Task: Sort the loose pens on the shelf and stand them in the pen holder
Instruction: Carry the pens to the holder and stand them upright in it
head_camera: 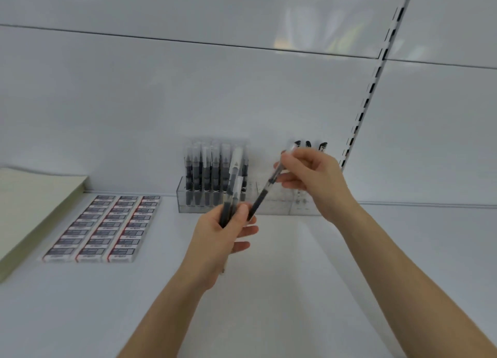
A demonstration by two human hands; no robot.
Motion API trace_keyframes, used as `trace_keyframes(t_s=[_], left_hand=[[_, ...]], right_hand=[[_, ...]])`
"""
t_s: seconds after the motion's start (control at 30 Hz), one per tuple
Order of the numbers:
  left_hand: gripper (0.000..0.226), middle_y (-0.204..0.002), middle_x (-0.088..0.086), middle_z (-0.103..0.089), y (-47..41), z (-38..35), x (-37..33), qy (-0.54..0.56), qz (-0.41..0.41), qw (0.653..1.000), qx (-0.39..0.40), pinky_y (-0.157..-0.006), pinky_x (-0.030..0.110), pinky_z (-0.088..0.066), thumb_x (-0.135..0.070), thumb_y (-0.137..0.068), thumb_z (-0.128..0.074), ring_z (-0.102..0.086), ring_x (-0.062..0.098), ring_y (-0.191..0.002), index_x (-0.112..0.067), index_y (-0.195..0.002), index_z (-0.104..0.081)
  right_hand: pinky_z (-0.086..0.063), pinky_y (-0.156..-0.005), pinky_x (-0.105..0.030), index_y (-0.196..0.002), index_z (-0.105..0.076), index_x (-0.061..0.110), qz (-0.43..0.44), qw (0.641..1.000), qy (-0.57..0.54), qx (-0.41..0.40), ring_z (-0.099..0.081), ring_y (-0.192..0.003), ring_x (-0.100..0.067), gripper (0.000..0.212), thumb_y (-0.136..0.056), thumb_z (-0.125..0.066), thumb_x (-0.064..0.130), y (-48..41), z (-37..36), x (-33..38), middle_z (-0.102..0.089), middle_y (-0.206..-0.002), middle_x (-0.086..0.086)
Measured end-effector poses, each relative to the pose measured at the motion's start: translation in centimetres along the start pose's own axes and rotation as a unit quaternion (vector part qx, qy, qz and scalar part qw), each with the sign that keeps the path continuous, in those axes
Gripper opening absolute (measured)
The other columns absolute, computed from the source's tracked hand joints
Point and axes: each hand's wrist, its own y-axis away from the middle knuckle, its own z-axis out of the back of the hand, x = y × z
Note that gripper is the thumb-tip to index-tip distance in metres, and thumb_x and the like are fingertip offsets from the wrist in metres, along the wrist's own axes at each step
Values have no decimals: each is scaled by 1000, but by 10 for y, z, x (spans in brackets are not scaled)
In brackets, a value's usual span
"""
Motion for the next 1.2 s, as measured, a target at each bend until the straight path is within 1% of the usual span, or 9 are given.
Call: trace_keyframes(t_s=[0.07, 0.13, 0.3, 0.43, 0.57, 0.7, 0.93, 1.03, 1.2], left_hand=[[17, -92, 2, -68, 0, 10, 0, -12, -3, 999, -40, -59, 24, -54, -28, -92, -49, -69, 11, -77, -19, -98, -63], [26, -75, 0, -59, 1, 17, -2, -19, -7, 998, -63, -43, 19, -44, -29, -93, -49, -59, 8, -50, -7, -98, -61], [24, -58, -3, -37, 4, 24, -6, 1, -6, 997, -72, -36, 16, -17, -29, -95, -45, -27, 5, -36, -6, -95, -53], [22, -64, 0, -43, 4, 28, -5, -6, -3, 998, -70, -35, 18, -20, -25, -95, -46, -28, 7, -38, -7, -83, -46], [23, -62, -1, -44, 2, 28, -2, 19, -25, 998, -59, -37, 18, -29, -18, -93, -50, -37, 7, -42, 5, -94, -54], [20, -51, -6, -49, 1, 28, 0, 37, -41, 997, -59, -40, 18, -36, -16, -88, -57, -43, 8, -43, 4, -94, -59], [5, -65, 1, -70, 3, 24, -5, 62, -45, 995, -61, -44, 18, -46, -14, -87, -58, -60, 8, -50, -10, -87, -61], [6, -66, 2, -71, 2, 22, -7, 72, -45, 995, -56, -44, 18, -47, -14, -88, -58, -60, 8, -49, -10, -85, -61], [7, -63, 3, -67, -2, 14, -7, 78, -56, 995, -36, -41, 18, -40, -13, -87, -58, -52, 9, -44, -5, -87, -59]], right_hand=[[-56, -61, -21, -86, -59, 11, 41, 997, -3, -68, -69, -62, -11, 3, -88, -59, 13, -11, 0, 3, -70, -74, 0], [-56, -66, -22, -90, -58, 11, 77, 992, 45, -94, -68, -65, -10, 2, -89, -58, 12, -22, -5, 2, -68, -74, 1], [-51, -64, -12, -91, -58, 9, 130, 980, 141, -58, -62, -58, 4, 2, -89, -57, 10, -34, -29, -5, -63, -65, 8], [-54, -74, -24, -83, -56, 21, 135, 973, 182, -44, -63, -60, 0, 8, -89, -57, 17, -39, -36, 0, -62, -66, 12], [-54, -81, -42, -85, -55, 19, 121, 971, 205, -25, -66, -69, -18, 5, -89, -57, 18, -41, -42, 4, -62, -68, 8], [-54, -79, -42, -85, -54, 16, 135, 960, 245, -14, -67, -72, -23, 5, -90, -56, 16, -46, -44, 8, -63, -68, 1], [-53, -83, -46, -100, -57, 6, 46, 955, 290, 51, -68, -77, -26, 17, -91, -56, 20, -41, -47, -25, -65, -86, -9], [-50, -81, -33, -107, -60, 11, 39, 950, 307, 41, -66, -85, -20, 30, -86, -62, 33, -36, -43, -23, -68, -88, -6], [-52, -75, -29, -78, -70, 16, 12, 980, 170, 104, -67, -74, -10, 25, -84, -61, 38, -2, -32, -9, -71, -74, 3]])
